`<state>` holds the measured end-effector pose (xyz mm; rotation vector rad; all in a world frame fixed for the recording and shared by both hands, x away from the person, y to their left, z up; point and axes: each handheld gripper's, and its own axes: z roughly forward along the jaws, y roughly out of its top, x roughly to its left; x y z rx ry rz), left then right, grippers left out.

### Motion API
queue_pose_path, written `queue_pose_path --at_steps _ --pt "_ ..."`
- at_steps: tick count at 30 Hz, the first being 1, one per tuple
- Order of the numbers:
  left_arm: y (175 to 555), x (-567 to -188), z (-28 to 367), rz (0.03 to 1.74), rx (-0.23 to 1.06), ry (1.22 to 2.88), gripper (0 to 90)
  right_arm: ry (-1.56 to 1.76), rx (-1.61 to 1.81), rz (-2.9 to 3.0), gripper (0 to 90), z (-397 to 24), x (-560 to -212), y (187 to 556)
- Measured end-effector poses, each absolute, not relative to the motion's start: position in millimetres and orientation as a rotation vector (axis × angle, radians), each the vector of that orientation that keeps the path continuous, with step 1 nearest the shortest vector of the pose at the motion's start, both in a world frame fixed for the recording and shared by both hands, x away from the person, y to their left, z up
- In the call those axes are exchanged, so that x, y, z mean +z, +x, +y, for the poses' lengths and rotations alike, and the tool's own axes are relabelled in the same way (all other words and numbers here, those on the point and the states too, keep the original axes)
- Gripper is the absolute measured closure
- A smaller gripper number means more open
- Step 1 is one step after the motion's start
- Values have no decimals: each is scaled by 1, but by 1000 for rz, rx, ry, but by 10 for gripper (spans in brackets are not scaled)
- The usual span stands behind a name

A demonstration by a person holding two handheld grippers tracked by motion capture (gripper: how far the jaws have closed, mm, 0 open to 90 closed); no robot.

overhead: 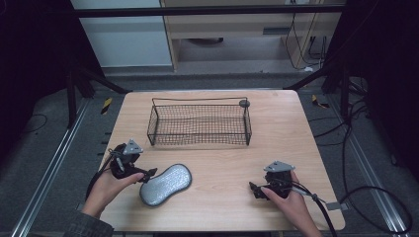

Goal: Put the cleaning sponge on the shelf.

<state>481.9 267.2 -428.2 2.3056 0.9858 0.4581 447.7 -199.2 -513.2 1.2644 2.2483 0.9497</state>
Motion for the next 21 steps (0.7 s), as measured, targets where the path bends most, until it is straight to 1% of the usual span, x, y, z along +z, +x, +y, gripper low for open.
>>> queue_pose_path --at_steps 6,7,8,9,12,15,16,21 --pt "484 -424 261 990 415 2350 42 1264 950 2248 4 -199 -513 448" --pt "486 -423 258 970 409 2385 42 1276 952 2242 4 -199 -513 447" --pt "486 -423 258 970 409 2385 43 1278 952 2239 4 -198 -513 447" --pt "489 -424 257 951 371 2399 45 1280 950 2236 4 -198 -513 447" --pt "490 -423 252 914 383 2475 48 1282 949 2234 4 -198 -513 447" --pt "490 -422 249 897 347 2489 55 1282 949 2234 4 -198 -513 447" --pt "491 -420 246 874 329 2525 62 1284 949 2234 4 -198 -513 446" --pt "493 -417 236 842 322 2579 56 1284 950 2234 4 -198 -513 447"
